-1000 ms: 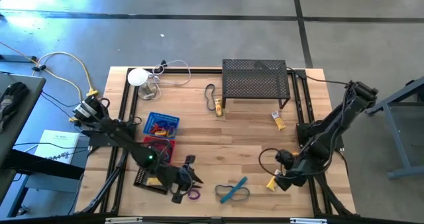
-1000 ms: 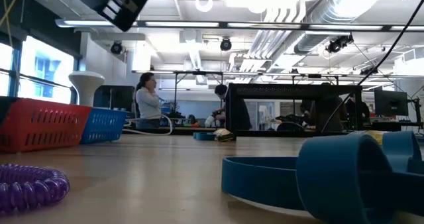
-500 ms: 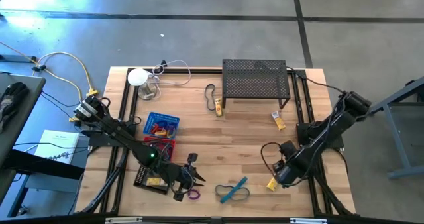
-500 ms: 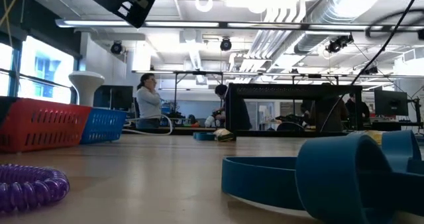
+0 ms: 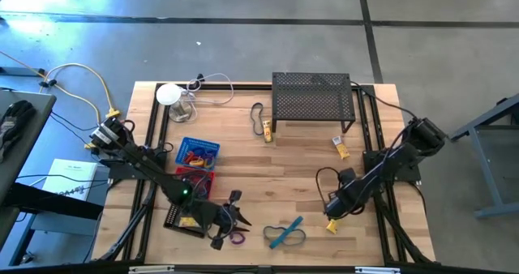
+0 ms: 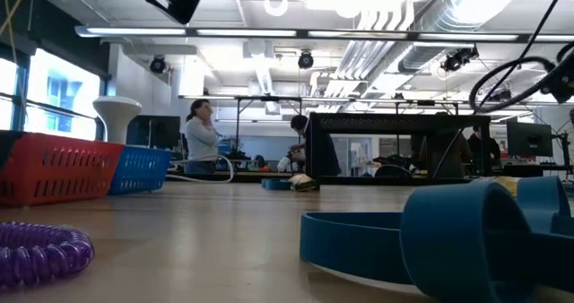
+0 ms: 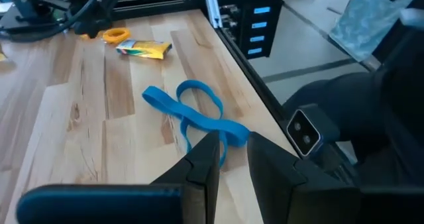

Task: Pick & Place Office Desk Supplies
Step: Put the yellow spring keychain into the blue bin

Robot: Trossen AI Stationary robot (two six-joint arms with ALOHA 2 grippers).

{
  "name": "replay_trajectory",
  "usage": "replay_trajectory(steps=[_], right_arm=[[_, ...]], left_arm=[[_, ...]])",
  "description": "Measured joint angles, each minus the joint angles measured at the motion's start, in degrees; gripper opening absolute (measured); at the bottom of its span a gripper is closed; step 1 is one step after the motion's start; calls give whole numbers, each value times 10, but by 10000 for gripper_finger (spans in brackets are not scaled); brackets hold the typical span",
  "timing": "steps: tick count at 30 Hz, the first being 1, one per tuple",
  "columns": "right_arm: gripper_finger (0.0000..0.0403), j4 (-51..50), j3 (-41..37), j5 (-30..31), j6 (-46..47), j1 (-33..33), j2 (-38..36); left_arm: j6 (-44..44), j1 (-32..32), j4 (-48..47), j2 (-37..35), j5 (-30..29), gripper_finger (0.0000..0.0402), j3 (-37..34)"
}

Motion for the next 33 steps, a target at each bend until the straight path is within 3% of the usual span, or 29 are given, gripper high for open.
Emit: replay_trajectory(steps=[16, 22, 33], right_arm=[[270, 63, -69, 7, 1, -8, -2], [270, 84, -83, 0, 31, -9, -2], [270, 107, -102, 21, -26, 1, -22]], left_arm=[[-5, -3, -4, 0, 0, 74, 0], [-26, -11, -9, 0, 35, 74, 0], [-27, -37, -8, 0, 49, 74, 0]])
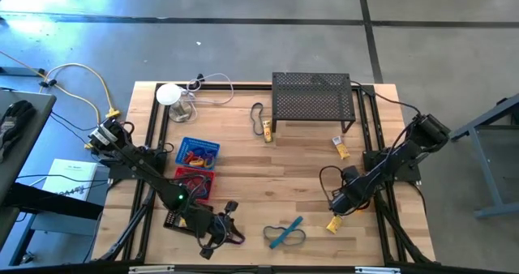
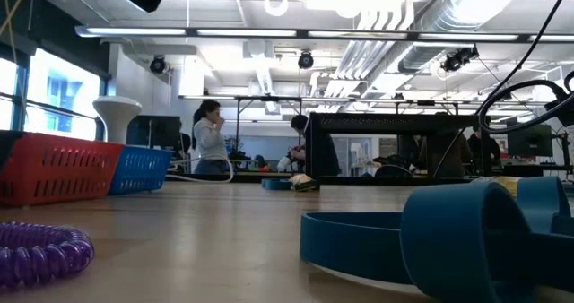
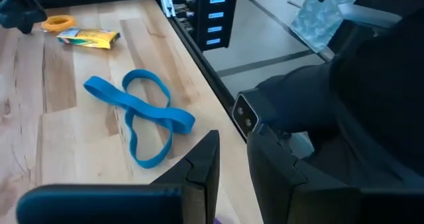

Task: Pick & Place Office Desk Supplies
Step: Put the yellow spring keychain into the blue bin

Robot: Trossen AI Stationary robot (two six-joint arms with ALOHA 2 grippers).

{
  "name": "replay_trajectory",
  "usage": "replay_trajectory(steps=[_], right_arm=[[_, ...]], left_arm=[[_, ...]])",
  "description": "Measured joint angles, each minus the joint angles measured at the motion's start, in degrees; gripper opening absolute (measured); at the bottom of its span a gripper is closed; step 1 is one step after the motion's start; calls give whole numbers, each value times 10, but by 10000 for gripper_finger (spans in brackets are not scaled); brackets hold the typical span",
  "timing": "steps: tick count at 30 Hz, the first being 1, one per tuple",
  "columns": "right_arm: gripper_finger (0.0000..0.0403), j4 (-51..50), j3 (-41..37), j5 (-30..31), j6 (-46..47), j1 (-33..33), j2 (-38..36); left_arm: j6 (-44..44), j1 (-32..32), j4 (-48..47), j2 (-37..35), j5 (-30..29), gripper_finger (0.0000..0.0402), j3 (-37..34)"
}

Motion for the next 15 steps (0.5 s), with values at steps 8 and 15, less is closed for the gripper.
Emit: replay_trajectory(steps=[8, 15], right_arm=[[270, -25, -3, 44, -14, 21, -52], [270, -55, -3, 40, 1, 25, -65]], left_arm=[[11, 4, 0, 0, 0, 74, 0], [11, 6, 0, 0, -1, 74, 0]])
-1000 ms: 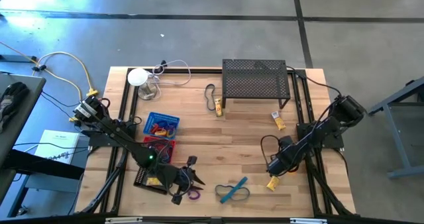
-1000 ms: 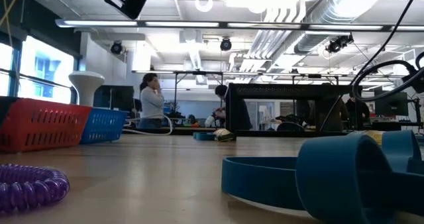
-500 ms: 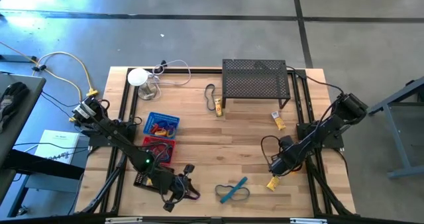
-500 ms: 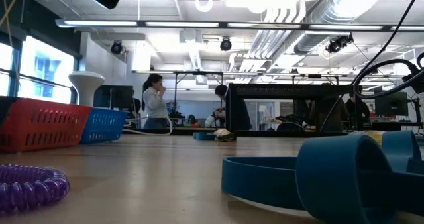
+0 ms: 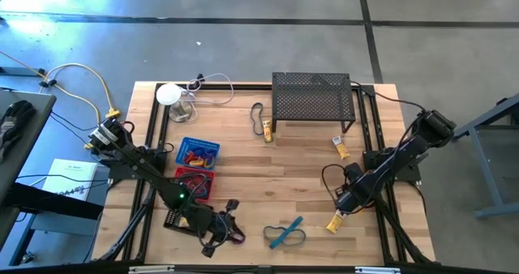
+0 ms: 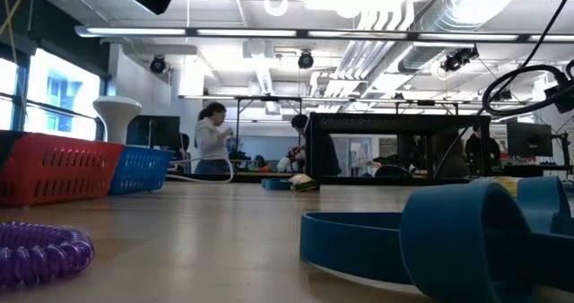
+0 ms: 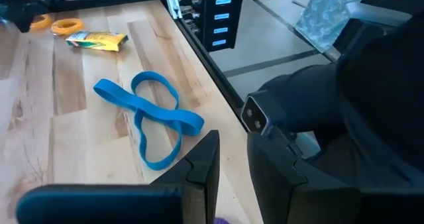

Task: Pick & Place Office Desk Supplies
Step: Put the yellow spring keychain into the blue bin

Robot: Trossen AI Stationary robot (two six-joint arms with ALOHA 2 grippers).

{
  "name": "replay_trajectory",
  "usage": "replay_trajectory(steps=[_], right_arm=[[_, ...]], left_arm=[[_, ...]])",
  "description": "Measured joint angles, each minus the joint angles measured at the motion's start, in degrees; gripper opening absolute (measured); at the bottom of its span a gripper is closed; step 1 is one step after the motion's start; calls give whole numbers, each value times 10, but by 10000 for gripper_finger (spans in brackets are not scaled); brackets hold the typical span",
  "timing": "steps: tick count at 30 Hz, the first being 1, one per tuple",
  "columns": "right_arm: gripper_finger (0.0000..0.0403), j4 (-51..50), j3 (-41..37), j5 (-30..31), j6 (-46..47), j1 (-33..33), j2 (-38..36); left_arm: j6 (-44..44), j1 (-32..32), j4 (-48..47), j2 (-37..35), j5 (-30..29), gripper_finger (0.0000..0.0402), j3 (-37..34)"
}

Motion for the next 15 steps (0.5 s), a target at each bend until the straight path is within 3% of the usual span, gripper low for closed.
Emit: replay_trajectory(steps=[8, 15], right_arm=[[270, 68, -50, -29, 27, 9, -4], [270, 103, -59, 2, 50, 19, -12]], left_arm=[[0, 0, -1, 0, 0, 74, 0], [3, 0, -5, 0, 0, 74, 0]])
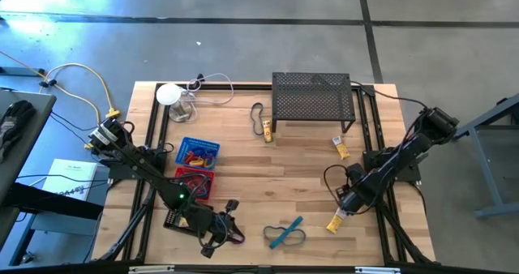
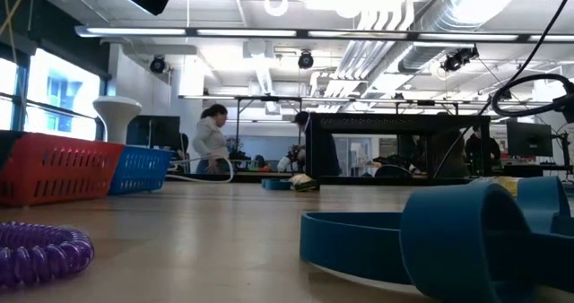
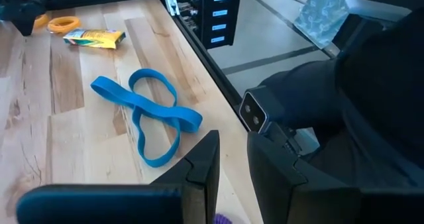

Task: Pick & Place Office Desk Supplies
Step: Put the yellow spring keychain into the blue bin

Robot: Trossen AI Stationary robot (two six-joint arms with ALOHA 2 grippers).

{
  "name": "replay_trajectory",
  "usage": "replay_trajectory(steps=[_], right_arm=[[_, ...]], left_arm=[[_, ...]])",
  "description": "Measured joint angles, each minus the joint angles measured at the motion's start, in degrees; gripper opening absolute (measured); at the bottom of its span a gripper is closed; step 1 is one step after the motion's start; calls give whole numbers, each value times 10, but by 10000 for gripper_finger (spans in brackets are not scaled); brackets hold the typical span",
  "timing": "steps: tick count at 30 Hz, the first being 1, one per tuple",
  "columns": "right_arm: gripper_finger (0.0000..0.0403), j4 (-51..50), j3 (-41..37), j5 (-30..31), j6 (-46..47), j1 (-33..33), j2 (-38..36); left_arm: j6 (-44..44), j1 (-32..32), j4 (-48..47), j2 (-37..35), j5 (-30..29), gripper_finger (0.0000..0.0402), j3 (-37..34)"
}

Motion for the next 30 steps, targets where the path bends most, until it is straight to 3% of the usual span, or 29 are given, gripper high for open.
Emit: replay_trajectory(steps=[13, 22, 30], right_arm=[[270, 4, 1, -38, 97, -1, 1], [270, 10, 1, -39, 97, -1, 1], [270, -67, 47, 55, 24, 0, 5]], left_arm=[[0, 4, 1, 0, 0, 74, 0], [27, 4, 1, 0, 0, 74, 0], [34, 12, 1, 0, 0, 74, 0]])
